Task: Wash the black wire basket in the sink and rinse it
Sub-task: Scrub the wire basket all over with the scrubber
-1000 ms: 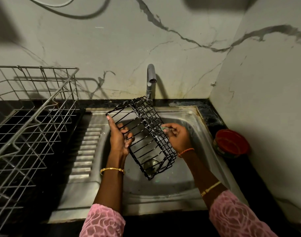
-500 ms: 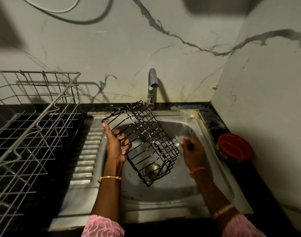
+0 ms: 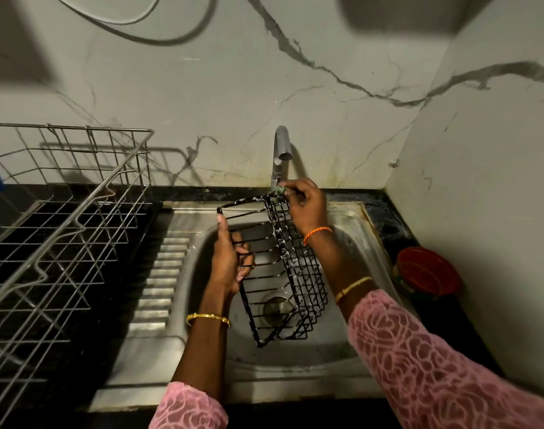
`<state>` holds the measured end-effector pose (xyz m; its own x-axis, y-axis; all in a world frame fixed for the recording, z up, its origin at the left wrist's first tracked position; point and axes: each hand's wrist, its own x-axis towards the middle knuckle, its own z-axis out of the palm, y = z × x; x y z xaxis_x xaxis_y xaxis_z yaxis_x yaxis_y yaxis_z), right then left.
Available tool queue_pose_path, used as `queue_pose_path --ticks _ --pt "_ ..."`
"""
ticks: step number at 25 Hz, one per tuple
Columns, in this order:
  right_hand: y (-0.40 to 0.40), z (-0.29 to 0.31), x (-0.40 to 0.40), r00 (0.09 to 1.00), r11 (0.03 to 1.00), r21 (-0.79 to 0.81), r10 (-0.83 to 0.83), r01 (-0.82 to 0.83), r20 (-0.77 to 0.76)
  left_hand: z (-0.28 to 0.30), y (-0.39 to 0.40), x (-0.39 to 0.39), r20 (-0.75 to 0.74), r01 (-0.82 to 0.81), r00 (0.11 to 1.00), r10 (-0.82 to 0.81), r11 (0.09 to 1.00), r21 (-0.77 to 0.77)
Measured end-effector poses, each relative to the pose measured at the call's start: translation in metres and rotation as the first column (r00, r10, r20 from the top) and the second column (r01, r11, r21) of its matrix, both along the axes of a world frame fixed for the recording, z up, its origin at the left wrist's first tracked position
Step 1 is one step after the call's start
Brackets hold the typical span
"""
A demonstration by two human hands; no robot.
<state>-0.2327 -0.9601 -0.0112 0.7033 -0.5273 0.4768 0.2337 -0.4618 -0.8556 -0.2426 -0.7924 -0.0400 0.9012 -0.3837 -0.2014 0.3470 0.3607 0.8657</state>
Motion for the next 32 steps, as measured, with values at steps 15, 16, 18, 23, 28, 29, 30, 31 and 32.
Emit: queue_pose_path --ticks 15,16,18,23,28,29,30,31,32 --pt "0.005 -0.052 -0.066 0.953 0.980 0.121 -0.120 0.159 -0.279 -0.017 0.010 0.004 -0.151 -0.085 0.986 0.069 0.990 -0.108" --pt "0.005 -0.039 -0.052 0.965 0.972 0.175 -0.111 0.155 -0.238 -0.015 0.009 0.003 -0.143 -0.069 0.988 0.054 0.992 -0.106" --pt "0.003 -0.018 -0.028 0.978 0.974 0.183 -0.098 0.132 -0.183 -0.010 0.007 0.001 -0.119 -0.055 0.992 0.044 0.994 -0.090" --pt "0.006 -0.057 -0.058 0.963 0.994 0.039 -0.087 0.100 -0.253 0.002 0.012 0.011 -0.081 -0.139 0.988 0.132 0.987 -0.085" --pt "0.004 -0.109 -0.108 0.924 0.987 0.013 -0.145 0.160 -0.354 -0.007 0.022 0.011 -0.086 -0.147 0.986 0.140 0.985 -0.094" --pt "0.004 -0.104 -0.100 0.915 0.986 -0.016 -0.162 0.168 -0.369 -0.011 0.022 0.009 -0.089 -0.137 0.988 0.129 0.986 -0.096" --pt "0.004 -0.096 -0.091 0.919 0.987 -0.019 -0.153 0.157 -0.362 -0.013 0.020 0.008 -0.087 -0.123 0.990 0.115 0.988 -0.096" --pt "0.006 -0.083 -0.080 0.928 0.990 0.002 -0.134 0.144 -0.348 -0.014 0.019 0.007 -0.079 -0.108 0.992 0.101 0.990 -0.092" --pt "0.007 -0.070 -0.069 0.940 0.990 0.052 -0.105 0.128 -0.324 -0.014 0.016 0.006 -0.069 -0.094 0.994 0.089 0.992 -0.084"
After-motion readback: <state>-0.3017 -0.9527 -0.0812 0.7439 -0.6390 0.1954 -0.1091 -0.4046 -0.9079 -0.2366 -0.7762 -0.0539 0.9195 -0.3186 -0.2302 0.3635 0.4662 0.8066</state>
